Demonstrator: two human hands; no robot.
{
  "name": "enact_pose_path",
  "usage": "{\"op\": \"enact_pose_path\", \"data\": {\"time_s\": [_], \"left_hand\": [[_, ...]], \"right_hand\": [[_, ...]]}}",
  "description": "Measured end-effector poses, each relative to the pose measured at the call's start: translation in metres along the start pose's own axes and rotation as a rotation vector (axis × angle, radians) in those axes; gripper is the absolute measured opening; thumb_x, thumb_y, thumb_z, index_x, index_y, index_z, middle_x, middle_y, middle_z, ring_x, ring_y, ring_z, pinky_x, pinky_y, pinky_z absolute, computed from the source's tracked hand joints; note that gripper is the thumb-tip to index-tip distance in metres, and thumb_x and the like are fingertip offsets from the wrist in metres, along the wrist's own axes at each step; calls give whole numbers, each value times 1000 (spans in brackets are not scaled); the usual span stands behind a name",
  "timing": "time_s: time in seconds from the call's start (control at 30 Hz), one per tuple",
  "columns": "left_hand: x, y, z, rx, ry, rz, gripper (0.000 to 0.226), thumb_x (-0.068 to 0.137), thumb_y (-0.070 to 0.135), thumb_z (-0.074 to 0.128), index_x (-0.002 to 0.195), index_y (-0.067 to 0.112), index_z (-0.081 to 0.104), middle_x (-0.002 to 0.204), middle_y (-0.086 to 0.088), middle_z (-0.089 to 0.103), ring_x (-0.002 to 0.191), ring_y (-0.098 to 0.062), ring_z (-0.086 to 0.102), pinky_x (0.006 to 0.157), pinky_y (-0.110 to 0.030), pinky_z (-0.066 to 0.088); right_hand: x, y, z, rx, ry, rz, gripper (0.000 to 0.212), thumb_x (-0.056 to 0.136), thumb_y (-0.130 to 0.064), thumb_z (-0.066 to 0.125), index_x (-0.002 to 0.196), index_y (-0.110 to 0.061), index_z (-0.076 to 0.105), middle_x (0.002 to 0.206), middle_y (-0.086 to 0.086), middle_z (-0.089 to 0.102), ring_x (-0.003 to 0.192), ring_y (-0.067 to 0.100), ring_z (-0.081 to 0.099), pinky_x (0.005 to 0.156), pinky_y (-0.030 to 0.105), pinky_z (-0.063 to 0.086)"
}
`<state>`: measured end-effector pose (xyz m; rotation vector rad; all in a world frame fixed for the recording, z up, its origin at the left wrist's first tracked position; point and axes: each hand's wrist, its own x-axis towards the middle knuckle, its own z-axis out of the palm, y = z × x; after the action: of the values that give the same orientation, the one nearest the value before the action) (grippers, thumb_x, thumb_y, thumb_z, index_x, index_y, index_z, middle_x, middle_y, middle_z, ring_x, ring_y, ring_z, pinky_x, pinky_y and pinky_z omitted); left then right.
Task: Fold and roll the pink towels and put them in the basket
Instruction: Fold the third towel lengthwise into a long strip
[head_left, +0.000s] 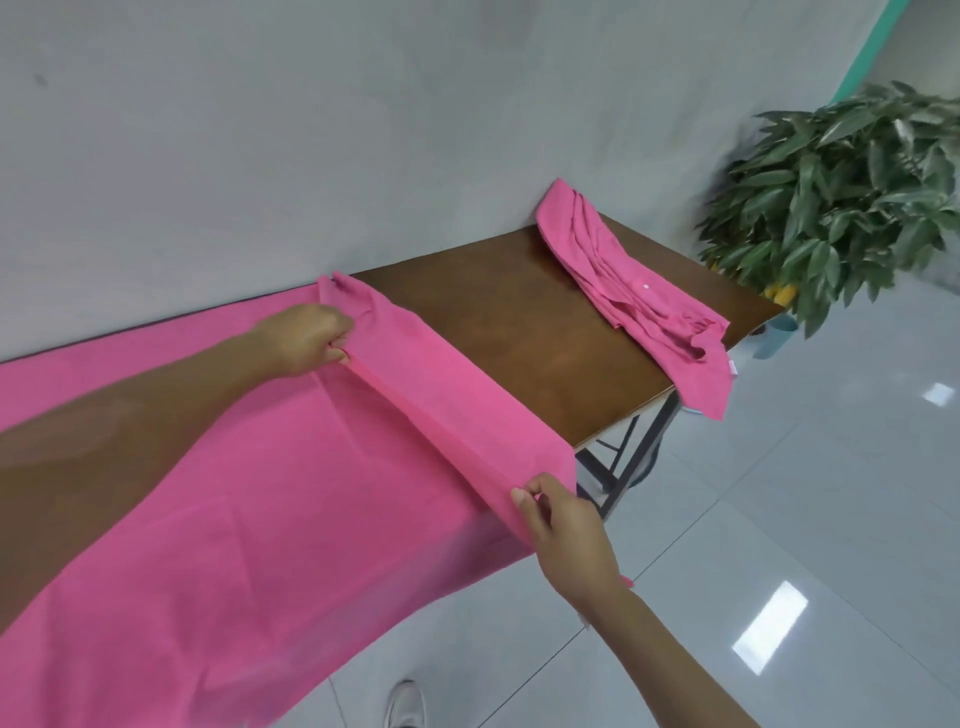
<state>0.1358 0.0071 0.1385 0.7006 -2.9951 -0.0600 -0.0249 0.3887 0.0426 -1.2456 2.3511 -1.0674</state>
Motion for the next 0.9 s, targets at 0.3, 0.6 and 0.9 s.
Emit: {"op": "enact_pose_path", "data": {"time_s": [0.3,0.6,0.9], "left_hand": [[-85,-12,-13,60,-25,-129,31,82,17,79,74,13,50,75,-5,53,71,-26,49,62,-32,31],[-147,-43,-34,57,-3,-196,34,81,12,80,72,15,48,79,-6,54,73,-25,49,65,-32,32],[-221,-107,-53,64,17,-181,31,81,12,79,72,16,49,80,-3,53,78,-28,53,69,-35,42]], "right_hand": [[-36,-26,27,116,-56,-63,31,103,-42,49,81,-20,50,55,-5,44,49,11,37,51,28,27],[-56,-77,47,180,-87,-111,31,102,-38,53,79,-18,51,54,-9,40,49,10,34,50,24,25],[-89,-154,101,178,-60,-164,33,101,-37,56,73,-22,46,49,-9,36,48,10,29,50,27,24]]}}
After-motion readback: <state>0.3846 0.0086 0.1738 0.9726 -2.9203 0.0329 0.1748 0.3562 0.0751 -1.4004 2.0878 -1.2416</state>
